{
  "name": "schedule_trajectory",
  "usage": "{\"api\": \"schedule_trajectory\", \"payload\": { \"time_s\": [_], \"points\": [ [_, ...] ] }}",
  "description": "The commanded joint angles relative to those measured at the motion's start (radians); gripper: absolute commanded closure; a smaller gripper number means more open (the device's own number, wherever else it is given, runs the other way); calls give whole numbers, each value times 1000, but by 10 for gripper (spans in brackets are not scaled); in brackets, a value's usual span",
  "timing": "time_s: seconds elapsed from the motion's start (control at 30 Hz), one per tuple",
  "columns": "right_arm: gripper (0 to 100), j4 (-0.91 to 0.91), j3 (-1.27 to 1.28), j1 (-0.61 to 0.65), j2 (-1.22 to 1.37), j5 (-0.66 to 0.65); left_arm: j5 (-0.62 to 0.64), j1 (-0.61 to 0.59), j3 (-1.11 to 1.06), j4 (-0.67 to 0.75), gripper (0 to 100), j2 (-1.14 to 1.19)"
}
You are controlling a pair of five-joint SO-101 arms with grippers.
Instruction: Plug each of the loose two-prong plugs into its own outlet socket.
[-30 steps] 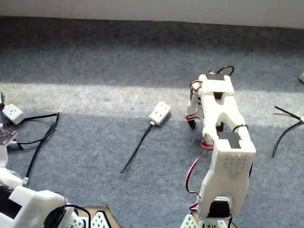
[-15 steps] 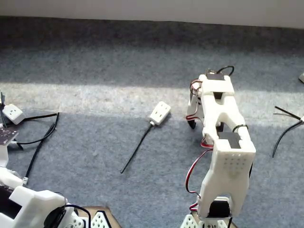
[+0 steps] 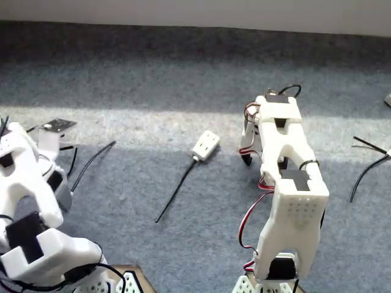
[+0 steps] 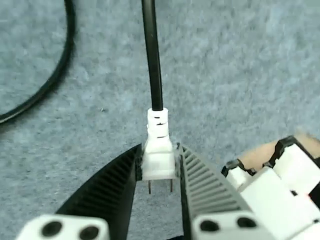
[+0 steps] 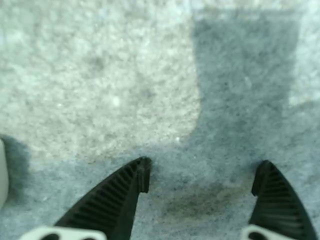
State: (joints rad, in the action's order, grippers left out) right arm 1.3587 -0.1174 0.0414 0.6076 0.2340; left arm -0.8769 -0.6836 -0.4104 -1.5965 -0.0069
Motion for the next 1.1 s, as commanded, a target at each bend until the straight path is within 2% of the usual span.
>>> {"api": "schedule_trajectory", "payload": {
  "time_s": [0.0, 0.2, 0.43, 0.57, 0.67, 0.83, 0.93, 1.07],
  "points": [
    [673, -24, 7, -13, -10, 8, 209, 217, 157, -15, 993, -28],
    [673, -24, 7, -13, -10, 6, 384, 429, 383, -15, 993, -28],
    [673, -25, 7, -13, -10, 5, 446, 656, 616, -15, 993, -18],
    [673, -25, 7, -12, -10, 8, 557, 746, 697, 17, 993, -18],
    [673, -25, 7, -12, -10, 11, 755, 750, 768, 94, 993, -28],
    [673, -25, 7, -12, -10, 12, 1244, 670, 871, 121, 993, -28],
    [673, -25, 7, -12, -10, 12, 1490, 662, 901, 112, 993, -28],
    [673, -27, 7, -12, -10, 12, 1703, 699, 915, 112, 993, -28]
  ]
}}
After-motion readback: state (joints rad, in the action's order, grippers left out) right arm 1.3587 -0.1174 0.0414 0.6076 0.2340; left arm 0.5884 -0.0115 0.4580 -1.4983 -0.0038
